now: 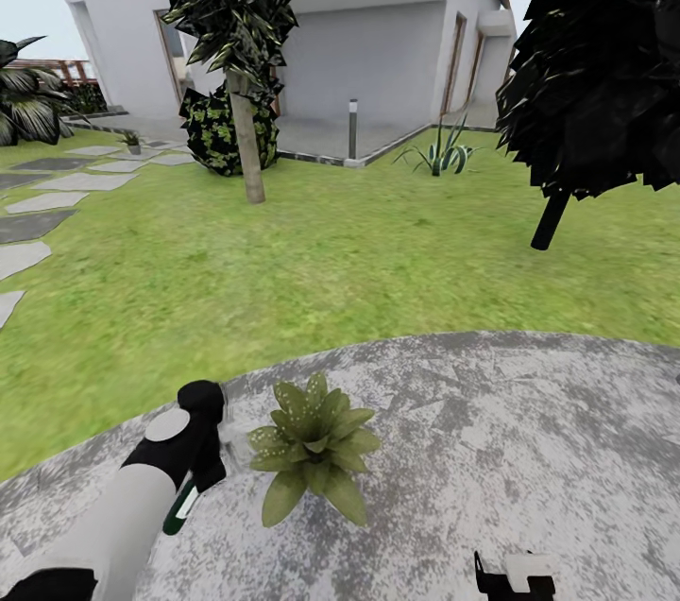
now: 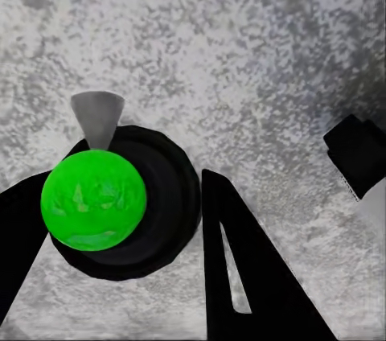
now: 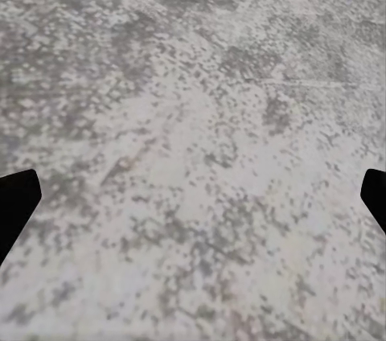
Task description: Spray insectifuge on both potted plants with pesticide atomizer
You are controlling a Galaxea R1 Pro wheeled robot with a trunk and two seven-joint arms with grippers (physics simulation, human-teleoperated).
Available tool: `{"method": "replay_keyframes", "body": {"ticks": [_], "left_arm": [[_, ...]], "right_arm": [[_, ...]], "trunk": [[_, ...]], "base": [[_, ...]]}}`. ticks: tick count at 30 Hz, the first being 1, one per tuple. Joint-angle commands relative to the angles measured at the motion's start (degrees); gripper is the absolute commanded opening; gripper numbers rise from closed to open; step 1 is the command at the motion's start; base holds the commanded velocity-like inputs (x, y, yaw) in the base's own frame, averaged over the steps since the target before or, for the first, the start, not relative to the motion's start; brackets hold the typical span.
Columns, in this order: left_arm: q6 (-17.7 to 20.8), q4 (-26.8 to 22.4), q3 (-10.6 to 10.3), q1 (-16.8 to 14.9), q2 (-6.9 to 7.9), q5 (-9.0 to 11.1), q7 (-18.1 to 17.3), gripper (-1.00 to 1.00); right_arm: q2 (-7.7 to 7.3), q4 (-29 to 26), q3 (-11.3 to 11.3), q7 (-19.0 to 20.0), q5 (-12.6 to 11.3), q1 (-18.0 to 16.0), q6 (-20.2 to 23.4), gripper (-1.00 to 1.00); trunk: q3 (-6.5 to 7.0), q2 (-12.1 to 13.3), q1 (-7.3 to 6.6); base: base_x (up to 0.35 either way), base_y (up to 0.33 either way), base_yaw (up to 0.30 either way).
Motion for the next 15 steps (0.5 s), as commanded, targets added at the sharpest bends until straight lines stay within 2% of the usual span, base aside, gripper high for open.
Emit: {"method": "replay_keyframes", "body": {"ticks": [1,4,6,10,13,15], "left_arm": [[0.6,0.0,0.0,0.1,0.61,-0.2,-0.3,-1.00],[0.5,0.5,0.1,0.9,1.95,0.2,0.0,-1.00],[0.5,0.6,0.1,2.9,2.09,0.4,0.5,-1.00],[0.6,-0.9,0.3,3.5,0.76,1.4,2.0,-1.00],[0.6,-4.0,0.2,3.5,0.10,3.9,2.0,-1.00],[0.7,-5.8,0.2,3.5,-0.90,5.0,2.1,-1.00]], "right_arm": [[0.00,0.1,-0.3,-0.3,0.6,0.0,-0.1,1.00],[0.00,0.1,-0.3,-0.3,0.6,0.0,-0.1,1.00],[0.00,0.1,-0.3,-0.3,0.6,0.0,-0.1,1.00],[0.00,0.1,-0.3,-0.3,0.6,0.0,-0.1,1.00],[0.00,0.1,-0.3,-0.4,0.6,0.0,-0.1,1.00],[0.00,0.1,-0.3,-0.4,0.6,0.0,-0.1,1.00]], "trunk": [[-0.05,0.0,-0.01],[-0.05,0.0,-0.01],[-0.05,0.0,-0.01],[-0.05,0.0,-0.01],[-0.05,0.0,-0.01],[-0.05,0.0,-0.01]], "base": [[0.000,0.000,0.000],[0.000,0.000,0.000],[0.000,0.000,0.000],[0.000,0.000,0.000],[0.000,0.000,0.000],[0.000,0.000,0.000]]}}
